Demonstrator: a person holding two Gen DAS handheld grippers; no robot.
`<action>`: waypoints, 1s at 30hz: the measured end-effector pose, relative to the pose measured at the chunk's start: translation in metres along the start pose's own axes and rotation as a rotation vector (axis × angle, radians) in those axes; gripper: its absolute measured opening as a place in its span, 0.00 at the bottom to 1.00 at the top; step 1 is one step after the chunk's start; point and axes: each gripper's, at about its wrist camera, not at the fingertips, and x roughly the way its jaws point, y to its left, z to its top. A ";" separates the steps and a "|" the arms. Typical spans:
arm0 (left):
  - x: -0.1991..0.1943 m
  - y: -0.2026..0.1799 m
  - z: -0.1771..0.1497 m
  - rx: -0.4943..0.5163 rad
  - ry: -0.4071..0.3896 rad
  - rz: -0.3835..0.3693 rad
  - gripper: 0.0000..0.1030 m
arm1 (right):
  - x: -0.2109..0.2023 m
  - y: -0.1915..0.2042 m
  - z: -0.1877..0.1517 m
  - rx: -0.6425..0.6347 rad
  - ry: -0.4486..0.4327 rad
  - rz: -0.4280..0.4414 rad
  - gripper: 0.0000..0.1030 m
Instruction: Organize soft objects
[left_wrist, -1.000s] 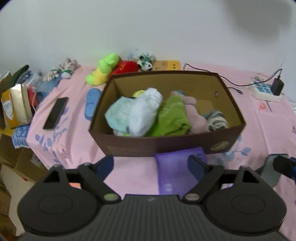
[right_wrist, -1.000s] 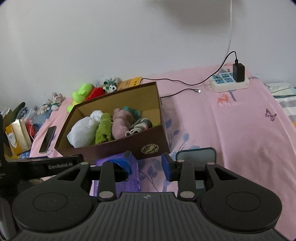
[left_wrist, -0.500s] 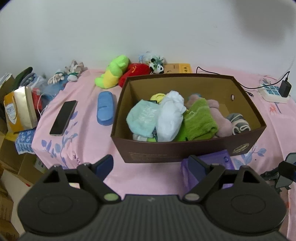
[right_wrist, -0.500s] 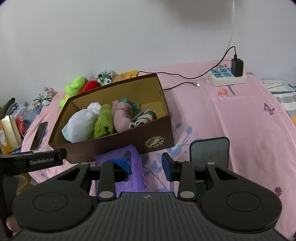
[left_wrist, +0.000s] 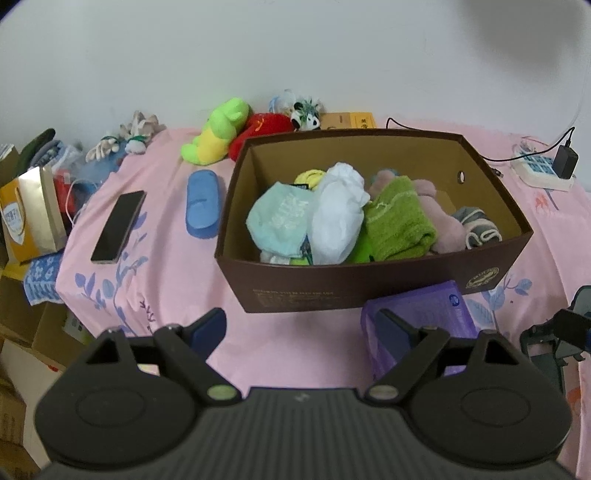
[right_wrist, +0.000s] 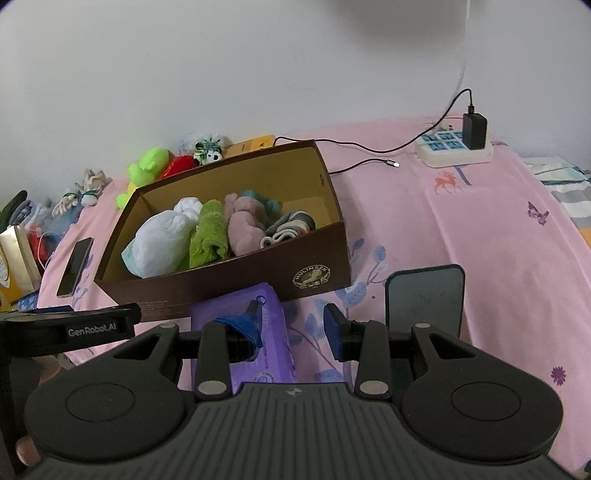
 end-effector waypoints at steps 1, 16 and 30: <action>0.000 -0.001 0.000 -0.001 0.002 0.003 0.85 | 0.001 -0.001 0.001 0.001 0.001 0.005 0.19; 0.008 -0.010 -0.003 0.020 -0.021 0.111 0.85 | 0.008 -0.011 -0.008 0.009 0.044 -0.009 0.20; -0.005 -0.002 0.029 0.095 -0.105 0.090 0.85 | 0.002 0.011 0.024 -0.028 -0.019 -0.003 0.22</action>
